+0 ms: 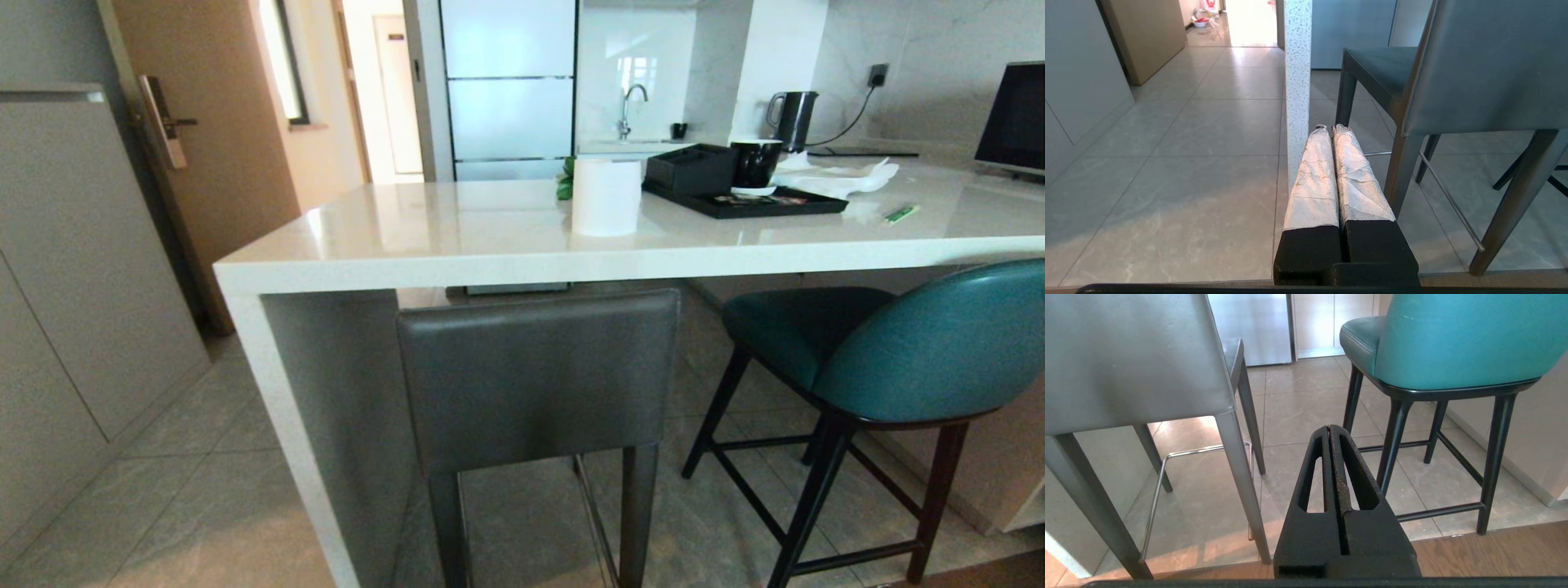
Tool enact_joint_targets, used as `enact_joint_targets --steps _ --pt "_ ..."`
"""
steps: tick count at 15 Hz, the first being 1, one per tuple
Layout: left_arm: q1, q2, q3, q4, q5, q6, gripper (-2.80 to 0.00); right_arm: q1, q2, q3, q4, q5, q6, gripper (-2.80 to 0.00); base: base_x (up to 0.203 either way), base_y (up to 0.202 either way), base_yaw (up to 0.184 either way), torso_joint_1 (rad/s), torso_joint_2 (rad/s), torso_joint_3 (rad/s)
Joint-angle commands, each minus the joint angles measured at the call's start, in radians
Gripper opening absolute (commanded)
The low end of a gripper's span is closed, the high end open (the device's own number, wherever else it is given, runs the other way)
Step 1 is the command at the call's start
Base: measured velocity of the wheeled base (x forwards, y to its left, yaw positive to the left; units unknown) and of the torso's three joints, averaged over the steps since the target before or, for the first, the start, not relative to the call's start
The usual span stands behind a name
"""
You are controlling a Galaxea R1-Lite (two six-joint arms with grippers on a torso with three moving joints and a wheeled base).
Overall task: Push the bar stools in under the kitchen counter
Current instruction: Pull the gray chair out from under the dining table
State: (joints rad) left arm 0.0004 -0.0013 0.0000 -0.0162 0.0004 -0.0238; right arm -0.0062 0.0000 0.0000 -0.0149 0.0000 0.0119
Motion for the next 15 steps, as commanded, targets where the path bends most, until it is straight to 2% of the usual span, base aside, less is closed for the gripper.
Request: enact_joint_targets --steps 1,15 --pt "0.001 0.001 0.008 -0.001 0.000 -0.001 -2.80 0.000 0.002 0.008 0.000 0.000 0.000 -2.80 0.000 0.000 0.000 0.000 0.00 0.000" --pt "0.000 0.001 0.009 -0.005 0.001 -0.002 -2.80 0.001 0.001 0.008 0.000 0.000 0.000 -2.80 0.000 0.000 0.000 0.000 0.00 0.000"
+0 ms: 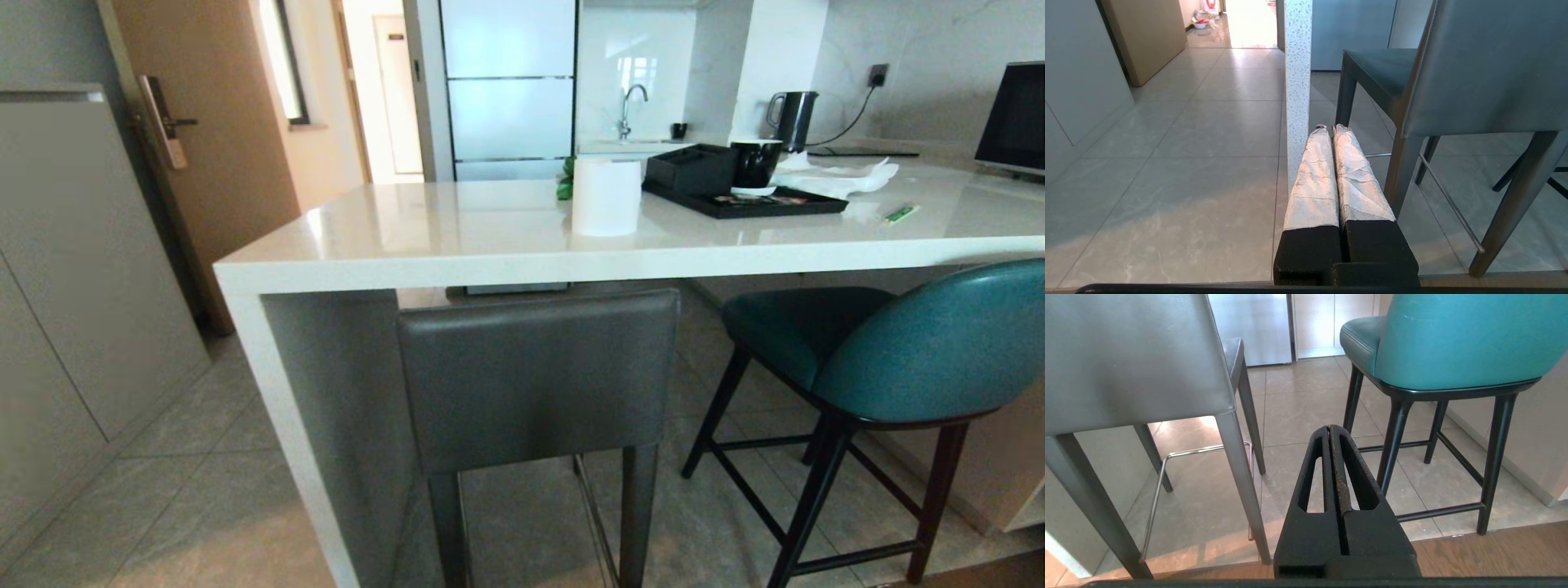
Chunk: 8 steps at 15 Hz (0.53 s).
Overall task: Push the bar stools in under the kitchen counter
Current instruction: Pull the gray chair out from under the dining table
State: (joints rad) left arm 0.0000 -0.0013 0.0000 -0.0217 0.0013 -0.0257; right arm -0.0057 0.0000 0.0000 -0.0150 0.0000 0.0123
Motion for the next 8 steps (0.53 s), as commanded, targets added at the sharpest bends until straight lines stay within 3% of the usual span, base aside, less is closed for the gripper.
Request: enact_joint_targets --steps 1,8 --pt "0.000 0.001 0.009 -0.001 0.000 0.000 -2.80 0.001 0.001 0.008 0.000 0.000 0.000 -2.80 0.000 0.000 0.000 0.000 0.00 0.000" --pt "0.000 0.000 0.009 0.000 0.000 0.000 -2.80 0.000 0.001 0.008 0.000 0.000 0.000 -2.80 0.000 0.000 0.000 0.000 0.00 0.000"
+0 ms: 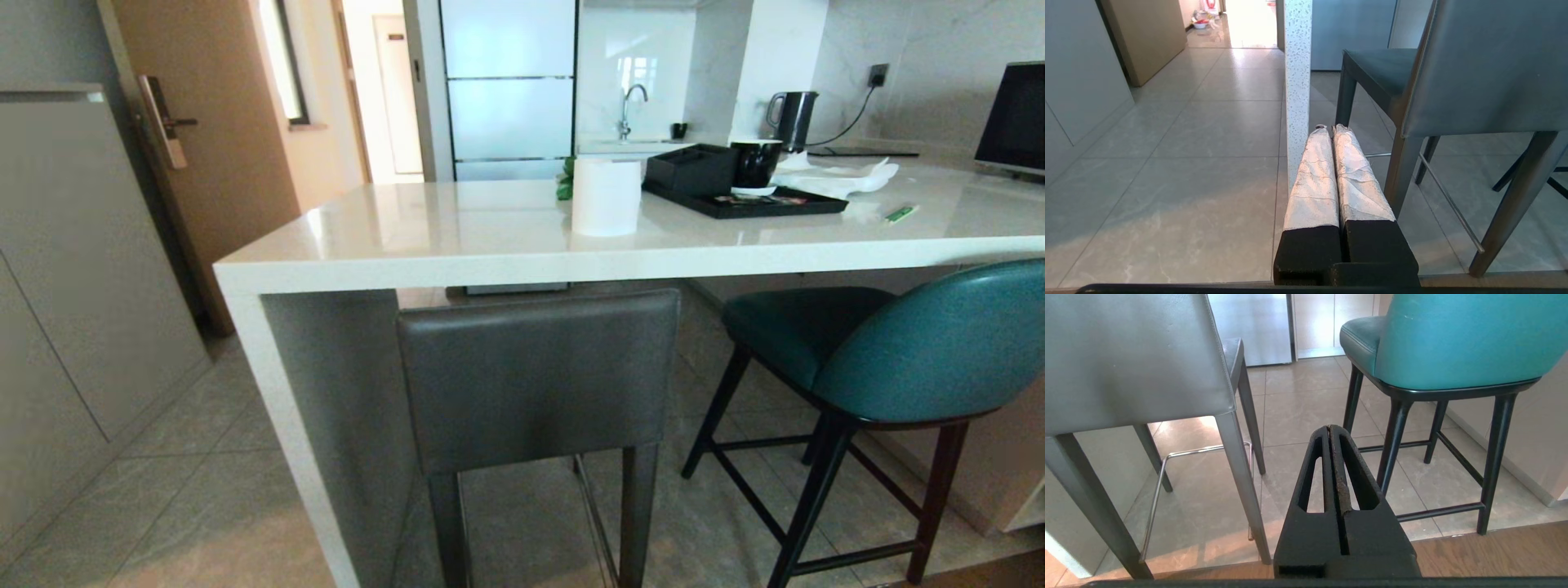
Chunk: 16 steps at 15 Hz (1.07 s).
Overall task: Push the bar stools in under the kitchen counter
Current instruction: Pull the gray chair out from under the dining table
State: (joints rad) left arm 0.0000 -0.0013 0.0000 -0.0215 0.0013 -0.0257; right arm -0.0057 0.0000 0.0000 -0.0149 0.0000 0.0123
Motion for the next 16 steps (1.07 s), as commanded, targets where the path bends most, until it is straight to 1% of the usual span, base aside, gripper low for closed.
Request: enact_joint_targets --steps 1,9,10,11,12,13,14,16 --pt "0.000 0.001 0.009 -0.002 0.000 0.000 -2.80 0.000 0.002 0.008 0.000 0.000 0.000 -2.80 0.000 0.000 0.000 0.000 0.00 0.000" --pt "0.002 0.000 0.009 0.000 0.002 -0.001 -2.80 0.000 0.000 0.008 0.000 0.000 -0.008 -2.80 0.000 0.000 0.000 0.000 0.00 0.000" --pt "0.002 0.001 0.009 -0.002 0.002 0.005 -2.80 0.000 0.000 0.004 -0.007 0.001 -0.027 -2.80 0.000 0.000 0.000 0.000 0.00 0.000" --pt "0.002 0.000 0.003 -0.001 0.001 0.025 -2.80 0.000 0.001 -0.025 -0.006 0.005 -0.034 -2.80 0.000 0.000 0.000 0.000 0.00 0.000" --pt "0.002 0.001 -0.036 0.003 -0.011 0.024 -2.80 0.000 0.015 -0.091 -0.002 0.013 -0.037 -2.80 0.000 0.000 0.000 0.000 0.00 0.000" --pt "0.002 0.013 -0.111 0.019 -0.043 0.016 -2.80 0.000 0.054 -0.168 0.003 0.022 -0.037 -2.80 0.000 0.000 0.000 0.000 0.00 0.000" --pt "0.002 0.052 -0.189 0.044 -0.085 0.003 -2.80 0.001 0.115 -0.241 0.005 0.028 -0.034 -2.80 0.000 0.000 0.000 0.000 0.00 0.000" --pt "-0.003 0.185 -0.286 0.063 -0.144 -0.009 -2.80 0.001 0.245 -0.338 0.006 0.035 -0.009 -2.80 0.000 0.000 0.000 0.000 0.00 0.000"
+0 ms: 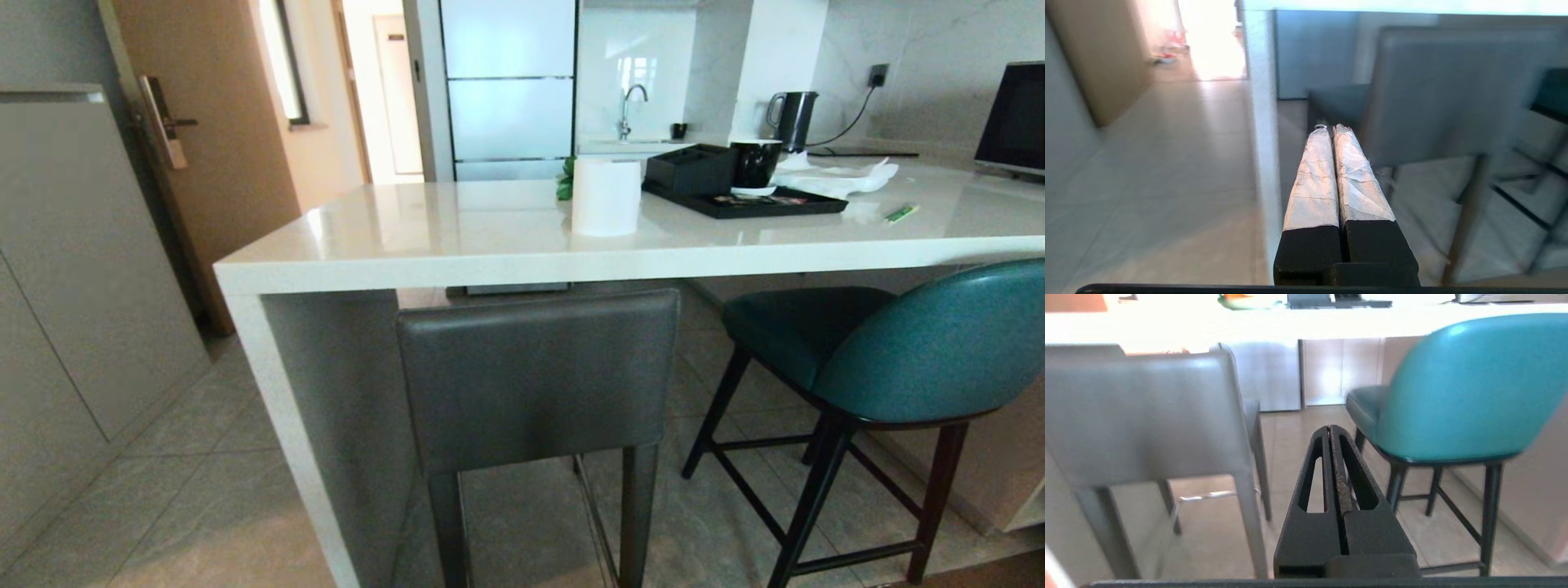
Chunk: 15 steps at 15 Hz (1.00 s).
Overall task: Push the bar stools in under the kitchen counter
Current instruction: Pull the gray chair out from under the dining table
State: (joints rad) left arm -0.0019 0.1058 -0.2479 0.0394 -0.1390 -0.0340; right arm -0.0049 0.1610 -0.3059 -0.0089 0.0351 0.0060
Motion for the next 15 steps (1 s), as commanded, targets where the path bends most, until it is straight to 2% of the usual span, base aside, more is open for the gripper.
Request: enact_joint_targets --steps 1,3,6,9,12,15 --pt "-0.004 0.159 -0.070 -0.010 -0.018 -0.004 -2.80 0.000 0.153 -0.065 -0.001 0.002 0.013 -2.80 0.000 0.000 0.000 0.000 0.00 0.000" --pt "-0.005 0.336 -0.109 -0.092 -0.031 -0.007 -2.80 0.000 0.284 -0.109 -0.026 0.006 0.049 -2.80 0.000 0.000 0.000 0.000 0.00 0.000" --pt "-0.006 0.646 -0.143 -0.310 -0.039 -0.008 -2.80 0.000 0.521 -0.138 -0.169 0.006 0.107 -2.80 0.000 0.000 0.000 0.000 0.00 0.000" --pt "-0.050 0.933 -0.149 -0.529 -0.036 -0.016 -2.80 0.001 0.740 -0.132 -0.302 0.016 0.153 -2.80 0.000 0.000 0.000 0.000 0.00 0.000" --pt "-0.110 1.131 -0.130 -0.682 -0.032 -0.034 -2.80 0.002 0.820 -0.099 -0.341 0.131 0.171 -2.80 0.000 0.000 0.000 0.000 0.00 0.000" --pt "-0.137 1.346 -0.100 -0.901 -0.029 -0.059 -2.80 0.004 0.927 -0.082 -0.388 0.187 0.172 -2.80 0.000 0.000 0.000 0.000 0.00 0.000"
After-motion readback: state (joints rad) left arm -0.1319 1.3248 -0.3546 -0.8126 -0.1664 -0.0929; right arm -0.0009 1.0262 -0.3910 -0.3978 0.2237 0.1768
